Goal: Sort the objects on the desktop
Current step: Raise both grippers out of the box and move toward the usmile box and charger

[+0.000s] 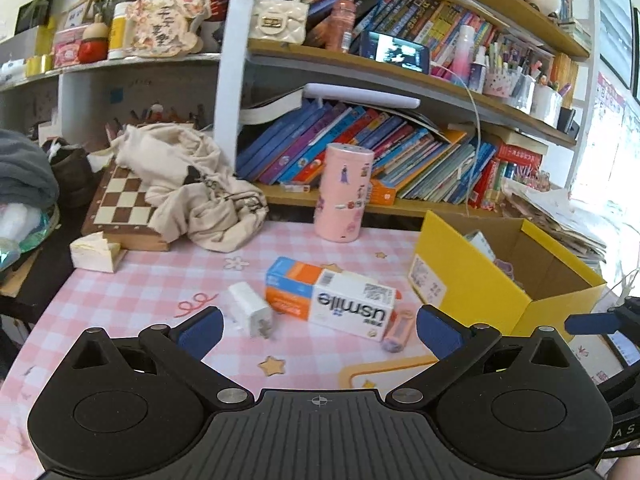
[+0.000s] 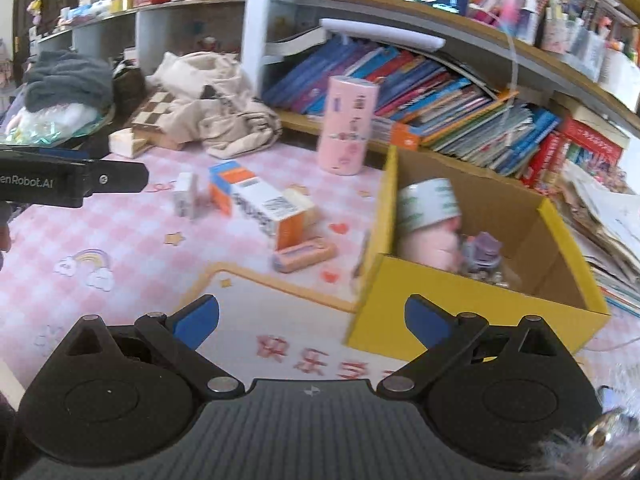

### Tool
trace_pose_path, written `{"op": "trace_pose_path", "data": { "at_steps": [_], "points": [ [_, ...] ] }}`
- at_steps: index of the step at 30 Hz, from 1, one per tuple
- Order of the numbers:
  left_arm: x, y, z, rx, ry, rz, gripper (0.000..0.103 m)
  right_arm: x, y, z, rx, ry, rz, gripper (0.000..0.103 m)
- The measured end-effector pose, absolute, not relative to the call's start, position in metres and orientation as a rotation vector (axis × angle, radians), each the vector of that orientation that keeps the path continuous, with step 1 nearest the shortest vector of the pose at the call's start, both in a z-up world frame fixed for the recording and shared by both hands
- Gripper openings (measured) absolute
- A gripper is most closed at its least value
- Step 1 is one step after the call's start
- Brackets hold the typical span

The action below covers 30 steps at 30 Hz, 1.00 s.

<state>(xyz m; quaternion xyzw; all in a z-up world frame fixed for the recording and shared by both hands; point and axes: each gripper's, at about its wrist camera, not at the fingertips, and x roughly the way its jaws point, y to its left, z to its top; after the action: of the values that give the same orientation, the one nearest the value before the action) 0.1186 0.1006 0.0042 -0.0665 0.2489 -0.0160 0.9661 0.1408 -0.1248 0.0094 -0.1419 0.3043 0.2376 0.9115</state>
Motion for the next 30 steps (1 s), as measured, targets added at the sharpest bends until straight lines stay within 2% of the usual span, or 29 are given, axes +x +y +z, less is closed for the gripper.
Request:
{"op": "trace_pose_path", "data": {
  "at_steps": [12,30],
  "points": [
    [0.113,0.148,-0.003,-0.196,0.508,0.044,0.103,0.150,-0.057,0.008,-0.389,0.589,0.657,0.098],
    [0.128,0.166,-0.026,-0.224,0.583,0.105,0.103,0.190,-0.031,-0.006,-0.350,0.714,0.642,0.098]
  ]
}}
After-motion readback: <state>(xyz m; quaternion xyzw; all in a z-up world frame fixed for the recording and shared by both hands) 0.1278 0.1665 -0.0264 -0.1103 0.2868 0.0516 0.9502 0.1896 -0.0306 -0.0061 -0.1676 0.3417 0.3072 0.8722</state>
